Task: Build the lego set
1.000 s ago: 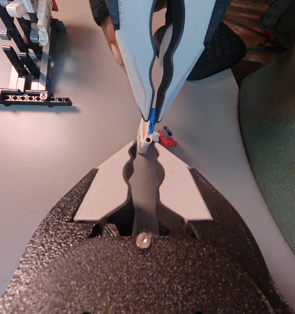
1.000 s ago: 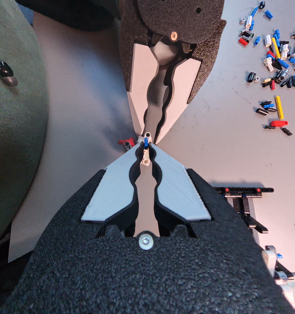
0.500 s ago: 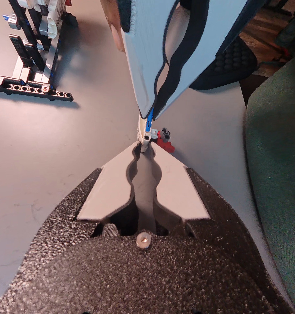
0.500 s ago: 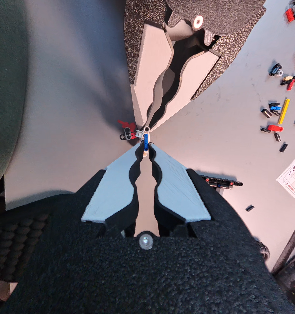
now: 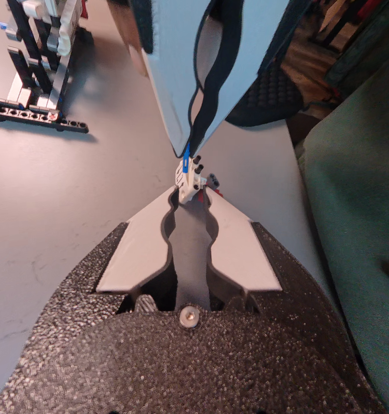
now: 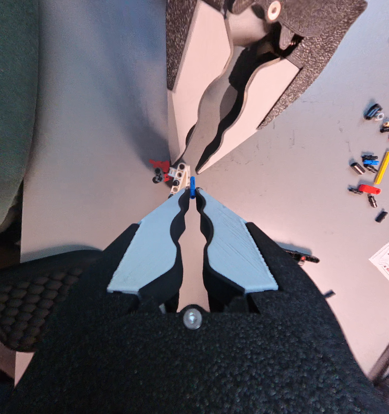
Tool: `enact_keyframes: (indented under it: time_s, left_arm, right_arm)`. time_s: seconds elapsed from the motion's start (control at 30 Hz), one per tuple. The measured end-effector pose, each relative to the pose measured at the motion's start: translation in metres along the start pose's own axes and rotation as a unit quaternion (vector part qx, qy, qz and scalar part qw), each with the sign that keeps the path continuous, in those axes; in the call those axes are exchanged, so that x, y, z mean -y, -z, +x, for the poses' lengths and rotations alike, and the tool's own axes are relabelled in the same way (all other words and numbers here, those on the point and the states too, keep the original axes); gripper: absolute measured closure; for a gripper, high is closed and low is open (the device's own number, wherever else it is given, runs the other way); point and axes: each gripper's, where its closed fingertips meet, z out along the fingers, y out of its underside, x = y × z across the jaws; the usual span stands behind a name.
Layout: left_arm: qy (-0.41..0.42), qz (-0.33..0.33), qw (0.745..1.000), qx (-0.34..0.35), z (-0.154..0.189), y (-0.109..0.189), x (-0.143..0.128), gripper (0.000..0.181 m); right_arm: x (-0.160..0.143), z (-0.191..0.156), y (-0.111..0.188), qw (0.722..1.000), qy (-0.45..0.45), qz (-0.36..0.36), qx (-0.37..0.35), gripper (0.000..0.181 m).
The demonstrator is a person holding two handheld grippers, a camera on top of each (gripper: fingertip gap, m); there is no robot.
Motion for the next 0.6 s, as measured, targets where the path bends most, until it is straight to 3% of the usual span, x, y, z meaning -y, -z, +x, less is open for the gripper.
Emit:
enact_keyframes:
  time_s: [0.03, 0.13, 0.23, 0.43, 0.6]
  left_arm:
    - [0.003, 0.022, 1.000, -0.013, 0.004, 0.005, 0.008, 0.162]
    - [0.007, 0.069, 0.997, -0.034, 0.010, 0.015, 0.024, 0.163]
    - [-0.011, 0.081, 0.996, -0.036, 0.015, 0.016, 0.029, 0.177]
    - [-0.034, 0.116, 0.992, -0.036, 0.019, 0.021, 0.039, 0.178]
    - [-0.049, 0.131, 0.990, -0.032, 0.023, 0.019, 0.043, 0.177]
  right_arm:
    - [0.005, 0.000, 0.002, 1.000, -0.009, 0.022, -0.001, 0.177]
    - [0.018, -0.004, 0.009, 0.997, -0.032, 0.073, -0.006, 0.176]
    - [0.025, -0.006, 0.014, 0.992, -0.052, 0.112, -0.010, 0.176]
    - [0.032, -0.006, 0.026, 0.973, -0.100, 0.204, -0.041, 0.176]
    - [0.029, -0.011, 0.029, 0.966, -0.114, 0.219, -0.071, 0.177]
